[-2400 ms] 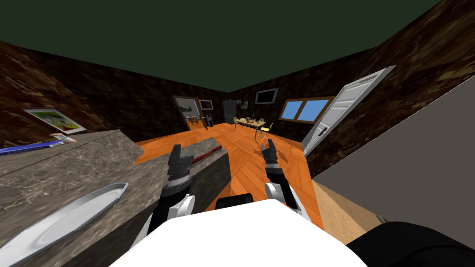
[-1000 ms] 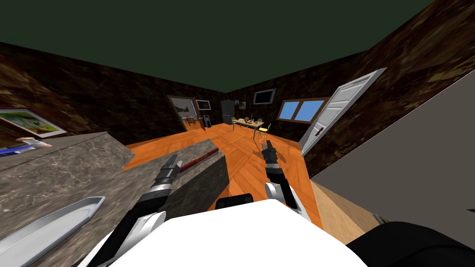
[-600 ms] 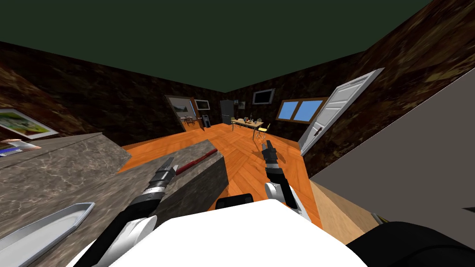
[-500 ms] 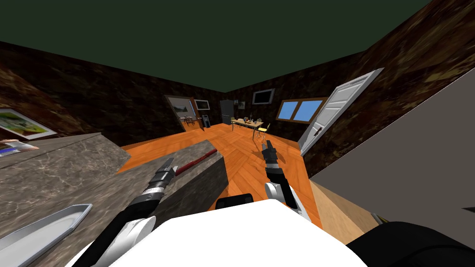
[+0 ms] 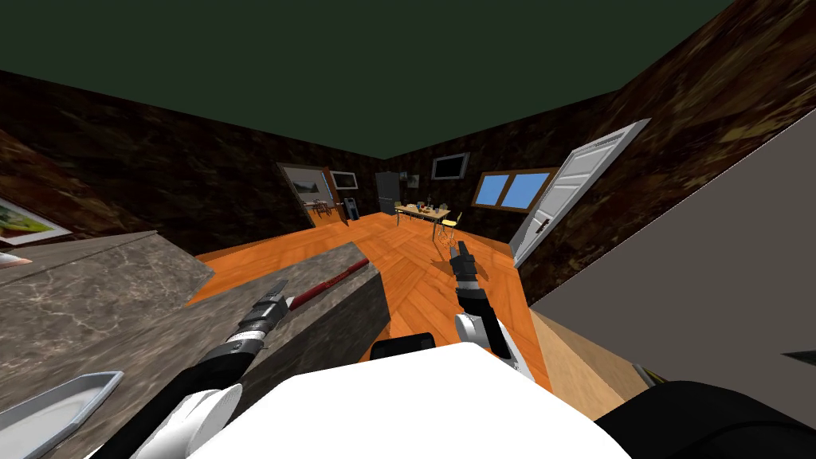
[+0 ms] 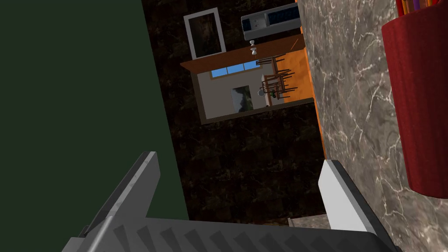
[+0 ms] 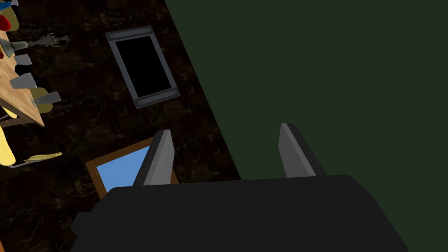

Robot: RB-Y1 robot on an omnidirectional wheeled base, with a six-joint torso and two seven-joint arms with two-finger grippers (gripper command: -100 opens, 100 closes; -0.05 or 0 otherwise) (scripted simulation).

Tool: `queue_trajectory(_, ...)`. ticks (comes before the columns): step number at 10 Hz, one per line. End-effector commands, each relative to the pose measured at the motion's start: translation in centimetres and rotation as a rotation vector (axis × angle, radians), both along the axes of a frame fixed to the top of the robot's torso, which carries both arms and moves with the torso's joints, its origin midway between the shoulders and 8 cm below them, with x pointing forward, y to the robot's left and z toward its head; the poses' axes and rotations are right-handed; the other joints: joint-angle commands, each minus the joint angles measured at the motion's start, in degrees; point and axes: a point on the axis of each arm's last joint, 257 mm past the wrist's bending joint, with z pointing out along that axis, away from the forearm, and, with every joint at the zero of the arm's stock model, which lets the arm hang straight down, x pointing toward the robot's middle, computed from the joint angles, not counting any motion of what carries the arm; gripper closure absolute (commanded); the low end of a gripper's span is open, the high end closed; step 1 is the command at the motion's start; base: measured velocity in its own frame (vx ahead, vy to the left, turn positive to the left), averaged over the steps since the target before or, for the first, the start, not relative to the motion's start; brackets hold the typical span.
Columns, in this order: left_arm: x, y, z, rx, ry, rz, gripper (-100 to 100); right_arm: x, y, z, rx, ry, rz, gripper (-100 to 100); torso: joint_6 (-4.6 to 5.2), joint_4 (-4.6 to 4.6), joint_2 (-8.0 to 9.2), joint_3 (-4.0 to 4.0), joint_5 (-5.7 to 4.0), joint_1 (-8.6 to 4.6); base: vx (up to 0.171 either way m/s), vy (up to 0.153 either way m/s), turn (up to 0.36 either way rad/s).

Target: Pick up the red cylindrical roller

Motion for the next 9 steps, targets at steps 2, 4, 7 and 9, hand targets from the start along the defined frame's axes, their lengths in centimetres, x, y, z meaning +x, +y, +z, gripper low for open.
queue_trajectory(2, -1.2, 2.9, -1.8, -0.039, 0.087, 0.037, -100, 0.0, 0.0, 0.0, 0.000, 0.000, 0.000, 0, 0.00, 0.00, 0.02, 0.01, 0.01, 0.01, 0.047, -0.035, -0.036)
queue_trajectory(4, -2.1, 4.6, -3.1, -0.071, 0.147, 0.063, -100, 0.0, 0.0, 0.0, 0.000, 0.000, 0.000, 0, 0.00, 0.00, 0.03, 0.01, 0.00, -0.01, 0.046, -0.043, -0.037)
queue_trajectory(7, -3.3, 6.3, -4.8, -0.113, 0.228, 0.094, -100, 0.0, 0.0, 0.0, 0.000, 0.000, 0.000, 0, 0.00, 0.00, 0.00, 0.00, -0.01, -0.01, 0.051, -0.035, -0.037)
queue_trajectory(9, -4.4, 7.8, -5.9, -0.150, 0.286, 0.121, -100, 0.0, 0.0, 0.0, 0.000, 0.000, 0.000, 0, 0.01, -0.01, -0.05, -0.03, -0.01, -0.03, 0.061, -0.045, -0.048)
